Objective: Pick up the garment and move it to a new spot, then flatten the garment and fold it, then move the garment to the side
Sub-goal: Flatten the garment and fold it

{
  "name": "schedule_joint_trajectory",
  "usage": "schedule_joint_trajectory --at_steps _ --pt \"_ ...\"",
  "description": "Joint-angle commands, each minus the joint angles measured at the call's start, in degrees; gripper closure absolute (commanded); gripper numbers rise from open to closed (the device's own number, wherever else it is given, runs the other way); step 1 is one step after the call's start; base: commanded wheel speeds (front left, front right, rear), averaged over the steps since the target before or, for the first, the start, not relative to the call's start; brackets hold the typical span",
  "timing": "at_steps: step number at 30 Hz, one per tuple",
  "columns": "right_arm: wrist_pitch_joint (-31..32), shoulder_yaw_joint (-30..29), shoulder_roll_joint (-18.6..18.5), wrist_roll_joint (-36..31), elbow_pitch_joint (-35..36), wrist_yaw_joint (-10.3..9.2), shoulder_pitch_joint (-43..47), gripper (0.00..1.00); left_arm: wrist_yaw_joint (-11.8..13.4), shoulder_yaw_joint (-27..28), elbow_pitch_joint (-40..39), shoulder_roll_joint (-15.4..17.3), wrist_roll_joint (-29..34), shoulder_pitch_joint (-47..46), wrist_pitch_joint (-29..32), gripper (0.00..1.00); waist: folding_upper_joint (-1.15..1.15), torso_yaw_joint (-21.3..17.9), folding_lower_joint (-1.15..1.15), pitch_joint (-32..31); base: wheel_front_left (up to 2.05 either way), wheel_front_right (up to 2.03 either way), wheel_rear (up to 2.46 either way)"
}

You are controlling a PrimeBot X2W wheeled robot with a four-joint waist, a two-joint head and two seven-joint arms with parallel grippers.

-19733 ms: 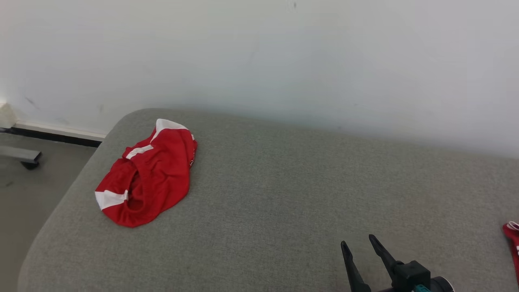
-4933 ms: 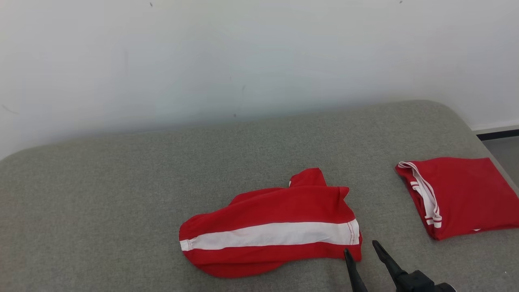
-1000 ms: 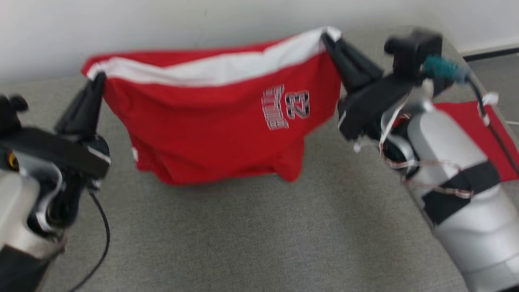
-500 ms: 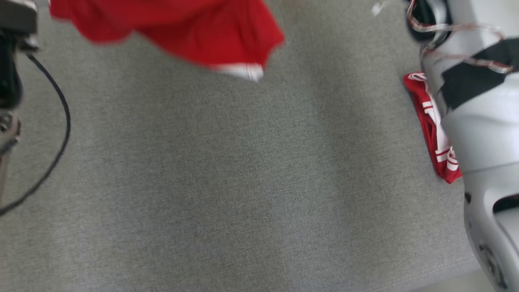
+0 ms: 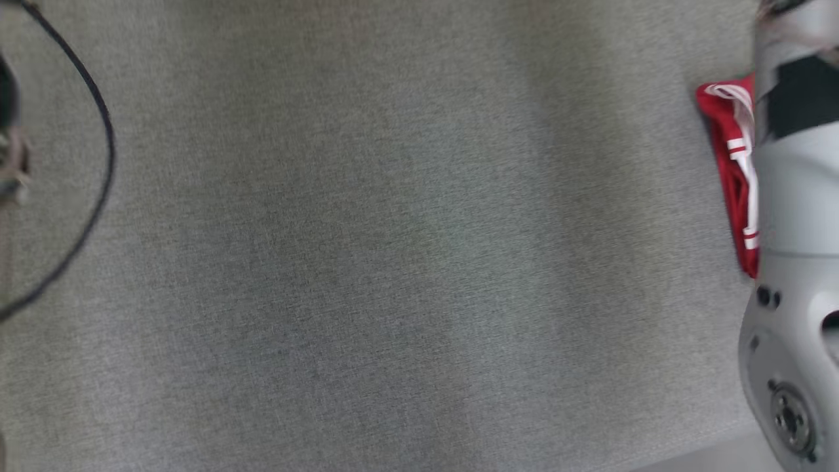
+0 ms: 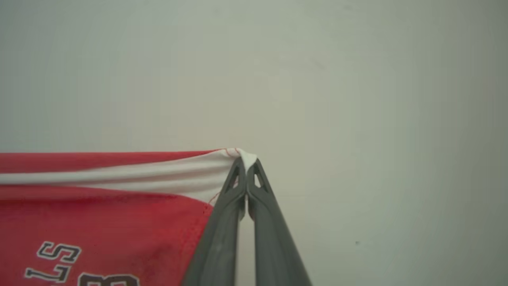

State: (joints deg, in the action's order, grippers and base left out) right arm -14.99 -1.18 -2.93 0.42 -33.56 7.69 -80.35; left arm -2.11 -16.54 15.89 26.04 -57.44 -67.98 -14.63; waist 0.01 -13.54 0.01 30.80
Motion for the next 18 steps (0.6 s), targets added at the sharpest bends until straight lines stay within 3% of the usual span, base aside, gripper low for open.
schedule_joint_trajectory --at_steps 1,9,18 --pt "-0.22 0.36 -0.29 -0.49 -0.63 -0.33 0.87 1.00 -0.26 0.42 0.77 0.24 -0.86 1.62 -0.30 1.00 -0.01 0.76 -0.01 1.57 0.00 0.00 0.00" --pt "-0.23 8.51 -1.33 1.45 -2.48 -0.28 6.01 1.00 -3.96 -2.15 -0.21 0.29 -4.37 9.11 1.87 1.00 -0.01 2.07 -0.01 3.02 0.00 0.00 0.00" --pt "2.96 18.12 -9.04 11.72 7.15 -0.28 15.64 1.00 -4.90 -1.40 -7.27 3.56 -10.94 23.26 3.44 1.00 -0.01 2.46 -0.01 -1.48 0.00 0.00 0.00"
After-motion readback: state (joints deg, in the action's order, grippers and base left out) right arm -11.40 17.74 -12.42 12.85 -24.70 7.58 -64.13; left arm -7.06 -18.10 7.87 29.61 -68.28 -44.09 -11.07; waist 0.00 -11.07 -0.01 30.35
